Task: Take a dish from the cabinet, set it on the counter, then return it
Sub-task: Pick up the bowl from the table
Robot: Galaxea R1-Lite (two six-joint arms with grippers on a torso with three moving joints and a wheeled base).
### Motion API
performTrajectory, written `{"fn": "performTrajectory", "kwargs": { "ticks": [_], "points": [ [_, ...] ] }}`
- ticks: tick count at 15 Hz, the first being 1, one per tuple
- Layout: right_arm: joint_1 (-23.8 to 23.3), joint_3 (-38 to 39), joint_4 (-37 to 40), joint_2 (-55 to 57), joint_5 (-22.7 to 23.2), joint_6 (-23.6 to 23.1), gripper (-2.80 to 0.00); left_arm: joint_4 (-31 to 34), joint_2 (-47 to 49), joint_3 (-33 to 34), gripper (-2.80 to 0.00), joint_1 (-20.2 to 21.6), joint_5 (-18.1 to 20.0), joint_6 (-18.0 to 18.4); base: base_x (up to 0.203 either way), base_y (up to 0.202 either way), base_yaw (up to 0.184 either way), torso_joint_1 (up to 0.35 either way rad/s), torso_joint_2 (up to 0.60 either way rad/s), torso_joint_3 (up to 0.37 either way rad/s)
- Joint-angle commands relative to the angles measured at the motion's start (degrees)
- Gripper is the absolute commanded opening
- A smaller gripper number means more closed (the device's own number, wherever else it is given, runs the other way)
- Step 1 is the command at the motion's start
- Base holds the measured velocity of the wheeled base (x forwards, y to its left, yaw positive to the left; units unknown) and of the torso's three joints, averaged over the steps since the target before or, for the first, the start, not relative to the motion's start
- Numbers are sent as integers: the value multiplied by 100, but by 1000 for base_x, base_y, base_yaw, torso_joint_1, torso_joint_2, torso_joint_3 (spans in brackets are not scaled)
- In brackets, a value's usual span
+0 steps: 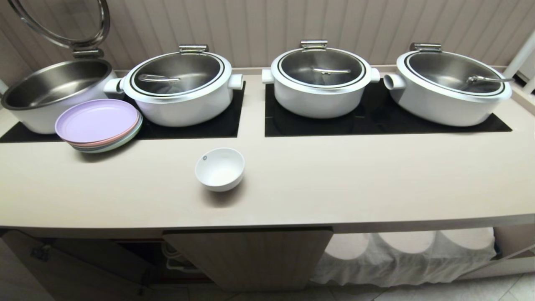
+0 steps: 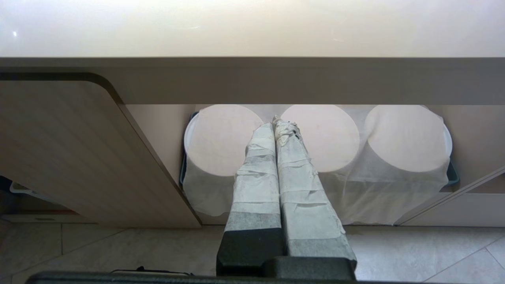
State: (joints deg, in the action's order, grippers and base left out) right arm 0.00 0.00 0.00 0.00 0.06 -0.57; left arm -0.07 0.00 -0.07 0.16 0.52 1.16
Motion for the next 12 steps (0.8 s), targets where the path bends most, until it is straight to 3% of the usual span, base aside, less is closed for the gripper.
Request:
{"fn": "performTrajectory", "kwargs": {
  "ticks": [1, 12],
  "points": [
    [0, 0, 0, 0, 3, -4, -280, -10, 0, 3, -280, 2, 0, 7, 0, 0, 0, 0, 0, 0],
    [0, 0, 0, 0, 3, -13, -280, 80, 0, -28, -280, 2, -61, 119, 0, 0, 0, 0, 0, 0]
  ]
}}
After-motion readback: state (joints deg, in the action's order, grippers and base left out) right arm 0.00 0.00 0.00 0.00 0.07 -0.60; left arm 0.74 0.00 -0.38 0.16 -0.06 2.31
